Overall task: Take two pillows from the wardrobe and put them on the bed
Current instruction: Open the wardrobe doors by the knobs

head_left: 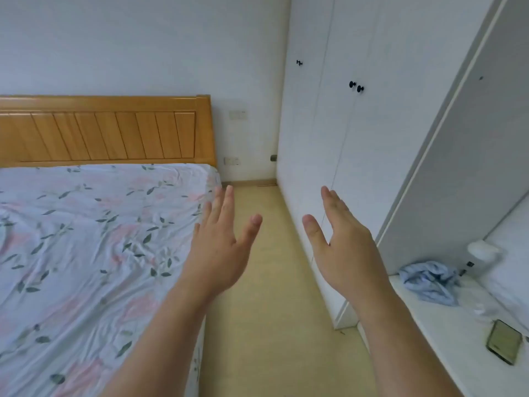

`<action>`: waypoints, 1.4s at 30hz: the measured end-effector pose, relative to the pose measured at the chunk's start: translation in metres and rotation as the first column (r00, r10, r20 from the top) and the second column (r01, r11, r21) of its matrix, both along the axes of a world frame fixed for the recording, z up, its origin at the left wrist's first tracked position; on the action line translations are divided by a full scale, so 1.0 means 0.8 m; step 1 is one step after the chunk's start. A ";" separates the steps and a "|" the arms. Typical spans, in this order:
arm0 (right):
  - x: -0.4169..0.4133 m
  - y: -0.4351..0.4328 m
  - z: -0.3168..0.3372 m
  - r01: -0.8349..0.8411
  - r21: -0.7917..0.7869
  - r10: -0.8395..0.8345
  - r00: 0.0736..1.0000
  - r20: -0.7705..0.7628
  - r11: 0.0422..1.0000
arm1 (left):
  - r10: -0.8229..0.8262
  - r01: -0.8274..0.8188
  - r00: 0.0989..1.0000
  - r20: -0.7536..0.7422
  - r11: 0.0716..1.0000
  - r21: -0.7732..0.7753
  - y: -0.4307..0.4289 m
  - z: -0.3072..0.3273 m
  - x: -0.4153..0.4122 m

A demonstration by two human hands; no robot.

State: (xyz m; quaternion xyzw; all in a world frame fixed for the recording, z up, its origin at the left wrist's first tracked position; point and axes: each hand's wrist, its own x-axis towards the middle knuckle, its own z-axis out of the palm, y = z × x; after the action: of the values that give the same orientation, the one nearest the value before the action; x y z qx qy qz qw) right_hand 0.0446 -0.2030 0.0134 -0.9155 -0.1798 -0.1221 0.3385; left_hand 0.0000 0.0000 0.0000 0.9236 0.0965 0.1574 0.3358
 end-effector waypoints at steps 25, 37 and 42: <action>0.706 0.268 0.011 -0.020 -0.344 -0.008 0.997 -0.080 0.939 | 0.051 -0.051 0.999 -0.010 0.998 -0.046 0.269 0.012 0.675; 0.997 0.393 0.034 0.142 -0.125 -0.150 0.987 -0.054 0.982 | -0.234 0.233 0.972 0.003 0.967 -0.104 0.388 0.026 1.041; 1.135 0.423 0.006 0.203 -0.039 -0.204 0.979 -0.021 0.978 | -0.264 0.265 0.964 0.021 0.962 -0.071 0.418 0.008 1.186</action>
State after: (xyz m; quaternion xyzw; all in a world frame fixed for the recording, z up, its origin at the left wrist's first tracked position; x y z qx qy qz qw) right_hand 0.9525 0.1352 0.0182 -0.9366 -0.0831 -0.1412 0.3097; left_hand 0.9489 0.3342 0.0066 0.9145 -0.0240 0.1125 0.3879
